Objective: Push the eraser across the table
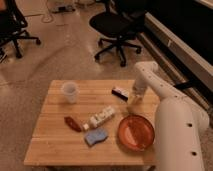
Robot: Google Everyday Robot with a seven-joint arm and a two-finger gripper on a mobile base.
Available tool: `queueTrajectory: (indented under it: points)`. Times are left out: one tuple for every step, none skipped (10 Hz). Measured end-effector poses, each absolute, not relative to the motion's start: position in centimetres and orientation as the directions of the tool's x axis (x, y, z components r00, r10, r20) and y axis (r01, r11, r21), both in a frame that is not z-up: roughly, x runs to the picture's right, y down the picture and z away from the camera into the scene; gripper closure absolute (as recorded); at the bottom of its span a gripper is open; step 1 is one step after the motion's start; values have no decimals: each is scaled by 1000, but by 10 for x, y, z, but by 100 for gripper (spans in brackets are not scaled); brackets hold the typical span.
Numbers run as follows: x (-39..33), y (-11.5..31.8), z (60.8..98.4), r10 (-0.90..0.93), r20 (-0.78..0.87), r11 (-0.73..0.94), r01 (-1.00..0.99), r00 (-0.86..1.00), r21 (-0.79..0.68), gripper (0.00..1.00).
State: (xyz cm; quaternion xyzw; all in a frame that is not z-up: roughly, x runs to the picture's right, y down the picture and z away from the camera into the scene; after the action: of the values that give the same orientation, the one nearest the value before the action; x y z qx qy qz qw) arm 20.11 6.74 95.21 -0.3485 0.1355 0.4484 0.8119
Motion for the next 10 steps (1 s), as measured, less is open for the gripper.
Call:
queueTrajectory:
  points:
    - [199, 64, 951, 641, -519, 360, -818, 566, -448, 75]
    - [199, 63, 951, 643, -513, 363, -816, 568, -449, 83]
    - [198, 61, 952, 644, -505, 371, -812, 574, -451, 93]
    - [195, 58, 955, 641, -491, 388, -802, 589, -455, 100]
    - [193, 57, 961, 635, -486, 400, -794, 600, -458, 100]
    - [193, 56, 966, 632, -484, 408, -791, 605, -456, 100]
    - [194, 51, 977, 630, -481, 419, -788, 610, -450, 100]
    - [195, 45, 986, 631, -478, 425, -788, 611, -446, 100]
    - [195, 39, 991, 633, -472, 430, -786, 613, -444, 100]
    - [195, 33, 997, 637, -461, 437, -782, 618, -445, 100]
